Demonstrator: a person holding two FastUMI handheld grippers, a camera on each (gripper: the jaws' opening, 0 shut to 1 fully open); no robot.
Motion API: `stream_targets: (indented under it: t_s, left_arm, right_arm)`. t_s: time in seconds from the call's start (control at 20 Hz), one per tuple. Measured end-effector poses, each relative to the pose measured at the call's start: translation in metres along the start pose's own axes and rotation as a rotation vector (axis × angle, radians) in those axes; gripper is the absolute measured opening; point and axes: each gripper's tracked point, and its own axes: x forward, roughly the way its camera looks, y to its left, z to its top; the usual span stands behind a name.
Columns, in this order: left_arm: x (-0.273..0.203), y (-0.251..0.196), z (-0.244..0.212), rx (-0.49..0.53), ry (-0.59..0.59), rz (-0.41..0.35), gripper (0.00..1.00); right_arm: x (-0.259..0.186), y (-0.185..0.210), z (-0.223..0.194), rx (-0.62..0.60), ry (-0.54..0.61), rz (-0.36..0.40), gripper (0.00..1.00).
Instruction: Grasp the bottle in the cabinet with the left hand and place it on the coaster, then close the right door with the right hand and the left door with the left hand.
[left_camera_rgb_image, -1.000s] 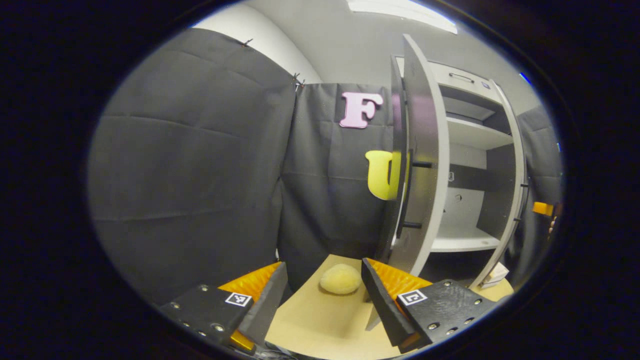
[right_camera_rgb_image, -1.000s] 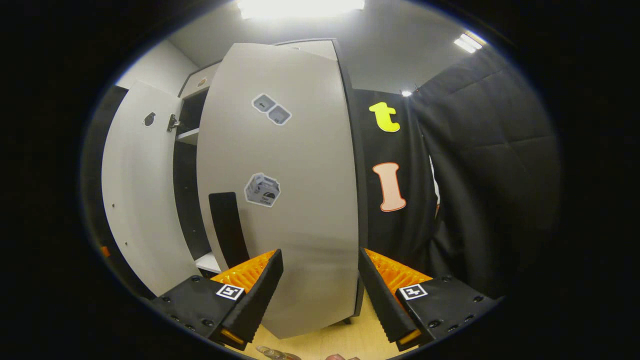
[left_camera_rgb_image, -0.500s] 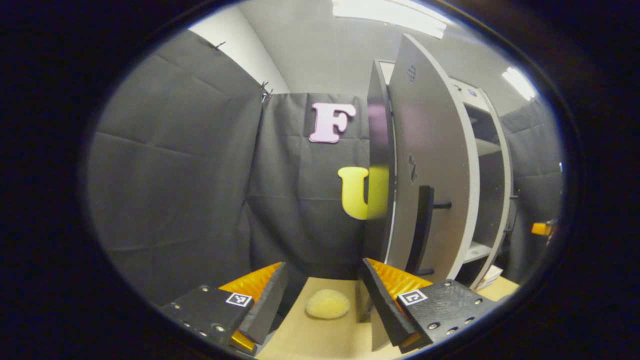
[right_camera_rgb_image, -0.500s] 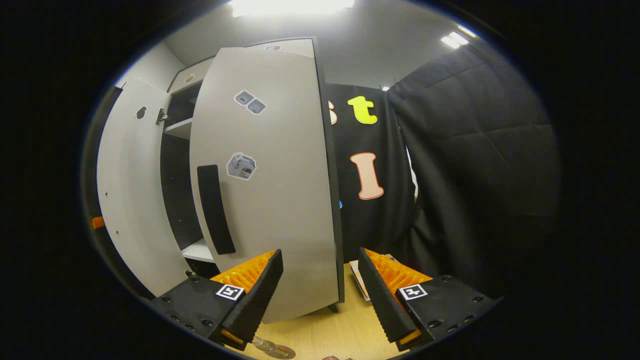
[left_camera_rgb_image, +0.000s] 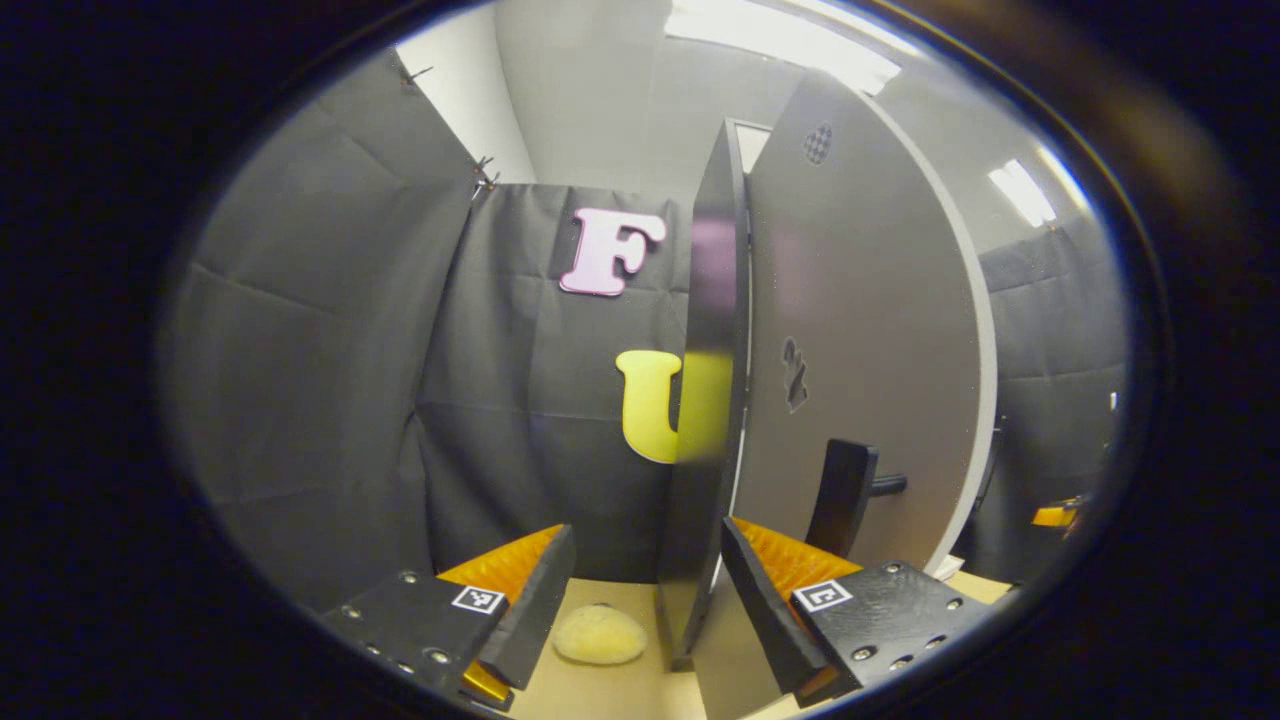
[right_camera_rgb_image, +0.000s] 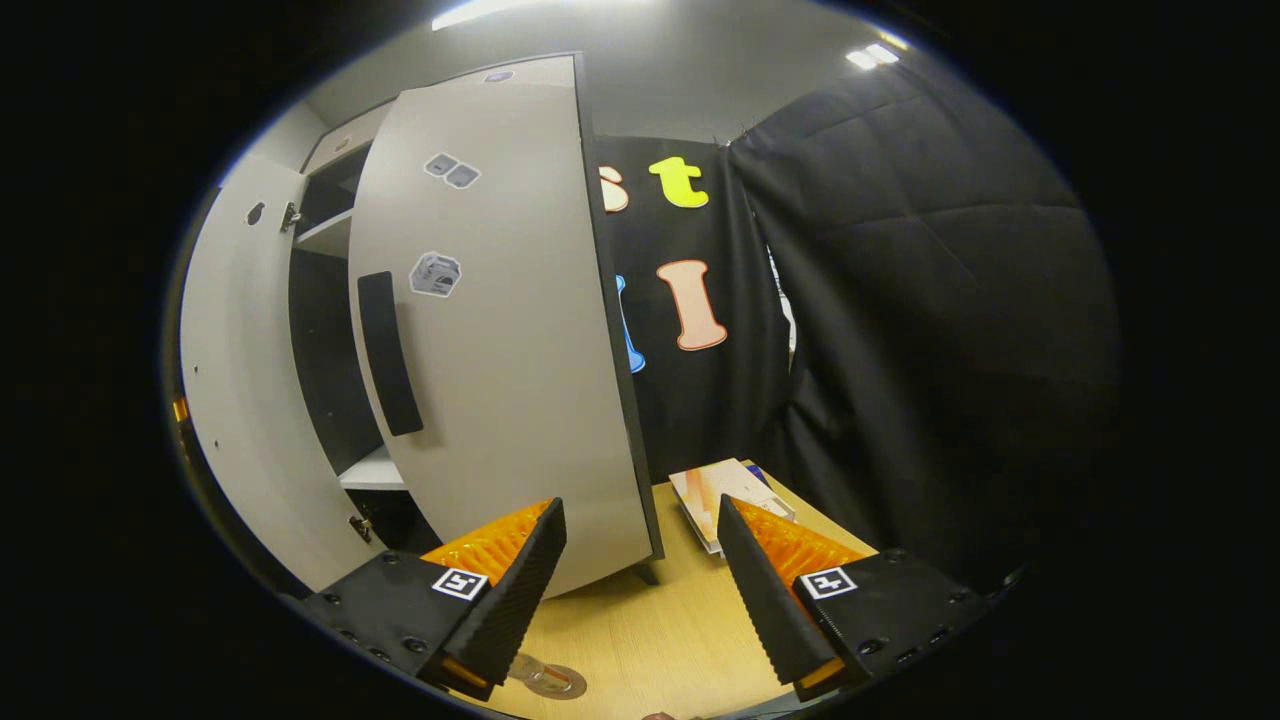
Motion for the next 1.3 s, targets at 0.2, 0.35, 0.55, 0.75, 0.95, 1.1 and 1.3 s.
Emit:
stream_targets:
  t_s: [0.2,0.35,0.55,0.75,0.95,1.1,1.3]
  left_arm:
    - [0.005,-0.008,0.007,0.076,0.017,0.004,0.95]
    - [0.006,-0.019,0.005,0.045,0.023,-0.012,0.89]
    - [0.016,-0.062,-0.004,-0.034,0.03,-0.089,0.89]
    - [0.032,-0.109,-0.008,-0.055,0.048,-0.119,0.89]
    - [0.052,-0.161,-0.009,-0.07,0.059,-0.105,0.95]
    - [0.076,-0.203,-0.014,-0.067,0.067,-0.091,0.82]
    - [0.072,-0.224,-0.007,0.034,0.042,0.037,0.87]
  right_arm:
    - [0.005,-0.011,-0.01,-0.016,0.023,-0.026,0.97]
    - [0.011,-0.004,-0.012,-0.019,0.033,-0.001,0.97]
    - [0.016,0.007,-0.015,-0.028,0.05,0.049,0.97]
    - [0.016,0.001,-0.016,-0.053,0.071,0.061,0.97]
    - [0.014,-0.019,-0.013,-0.049,0.087,0.048,0.97]
    - [0.011,-0.04,-0.009,-0.048,0.099,0.035,0.97]
    - [0.003,-0.069,-0.001,-0.044,0.091,0.018,0.97]
